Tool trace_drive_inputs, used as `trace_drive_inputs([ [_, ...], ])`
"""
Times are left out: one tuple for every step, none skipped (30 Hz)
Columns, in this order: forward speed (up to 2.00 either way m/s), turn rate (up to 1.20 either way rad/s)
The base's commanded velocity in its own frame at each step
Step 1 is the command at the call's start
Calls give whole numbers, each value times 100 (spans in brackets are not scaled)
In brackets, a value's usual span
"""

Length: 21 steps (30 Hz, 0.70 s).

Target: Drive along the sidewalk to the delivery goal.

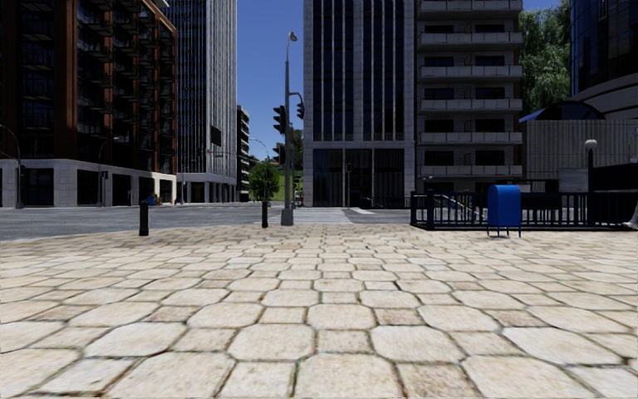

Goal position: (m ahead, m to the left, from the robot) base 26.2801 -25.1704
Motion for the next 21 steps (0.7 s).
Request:
trace_drive_inputs([
  [200,0],
  [200,0],
  [200,0],
  [200,0],
  [200,0],
  [200,0],
  [200,0],
  [200,0],
  [200,0],
  [200,0],
  [200,0],
  [200,0],
  [200,0],
  [200,0],
  [200,0],
  [200,0],
  [200,0],
  [200,0],
  [200,0],
  [200,0],
  [200,0],
])
